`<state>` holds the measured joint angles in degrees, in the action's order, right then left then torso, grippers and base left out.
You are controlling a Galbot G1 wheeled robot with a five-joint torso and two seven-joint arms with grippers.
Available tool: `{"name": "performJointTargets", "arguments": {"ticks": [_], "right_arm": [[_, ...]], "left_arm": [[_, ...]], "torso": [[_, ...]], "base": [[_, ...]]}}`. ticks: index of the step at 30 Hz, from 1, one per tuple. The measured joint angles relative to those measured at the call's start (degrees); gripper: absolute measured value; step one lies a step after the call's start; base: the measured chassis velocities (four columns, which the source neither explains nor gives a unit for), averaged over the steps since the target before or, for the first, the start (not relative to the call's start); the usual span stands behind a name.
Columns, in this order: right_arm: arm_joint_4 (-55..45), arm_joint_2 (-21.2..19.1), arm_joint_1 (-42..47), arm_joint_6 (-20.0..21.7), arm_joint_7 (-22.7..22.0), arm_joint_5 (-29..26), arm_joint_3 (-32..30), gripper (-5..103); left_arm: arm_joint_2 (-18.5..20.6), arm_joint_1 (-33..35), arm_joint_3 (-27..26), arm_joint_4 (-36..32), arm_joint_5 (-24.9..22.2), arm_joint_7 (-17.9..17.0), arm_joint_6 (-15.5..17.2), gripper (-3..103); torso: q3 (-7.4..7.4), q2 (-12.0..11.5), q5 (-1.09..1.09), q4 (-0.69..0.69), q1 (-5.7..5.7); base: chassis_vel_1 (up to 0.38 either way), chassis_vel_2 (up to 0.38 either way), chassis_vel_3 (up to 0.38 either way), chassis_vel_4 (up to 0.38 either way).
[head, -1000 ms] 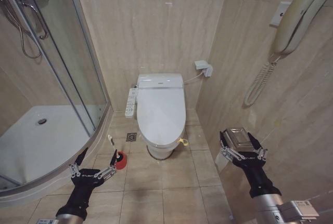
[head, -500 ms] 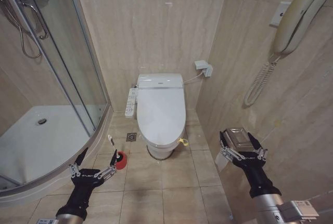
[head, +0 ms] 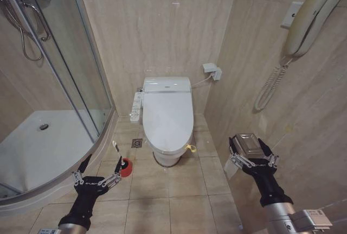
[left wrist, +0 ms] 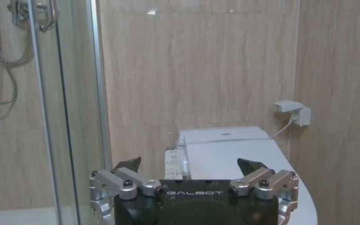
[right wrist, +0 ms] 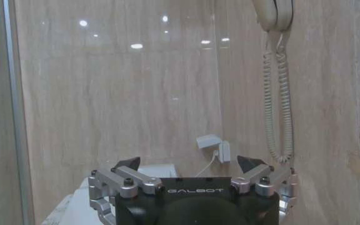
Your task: Open the toilet lid, clean the toilet bowl with a toilet brush, close the toilet lid, and flush.
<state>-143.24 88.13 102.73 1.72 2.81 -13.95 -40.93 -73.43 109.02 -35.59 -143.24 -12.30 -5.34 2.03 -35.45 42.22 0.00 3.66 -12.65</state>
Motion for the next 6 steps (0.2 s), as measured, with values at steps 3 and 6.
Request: {"name": "performJointTargets", "arguments": {"ticks": [3, 6], "right_arm": [[0.0, 0.0, 0.0, 0.0, 0.0, 0.0, 0.0, 100], [0.0, 0.0, 0.0, 0.0, 0.0, 0.0, 0.0, 100]], "left_arm": [[0.0, 0.0, 0.0, 0.0, 0.0, 0.0, 0.0, 100], [0.0, 0.0, 0.0, 0.0, 0.0, 0.0, 0.0, 100]], "torso": [[0.0, 0.0, 0.0, 0.0, 0.0], [0.0, 0.0, 0.0, 0.0, 0.0]], "base": [[0.0, 0.0, 0.0, 0.0], [0.0, 0.0, 0.0, 0.0]]}}
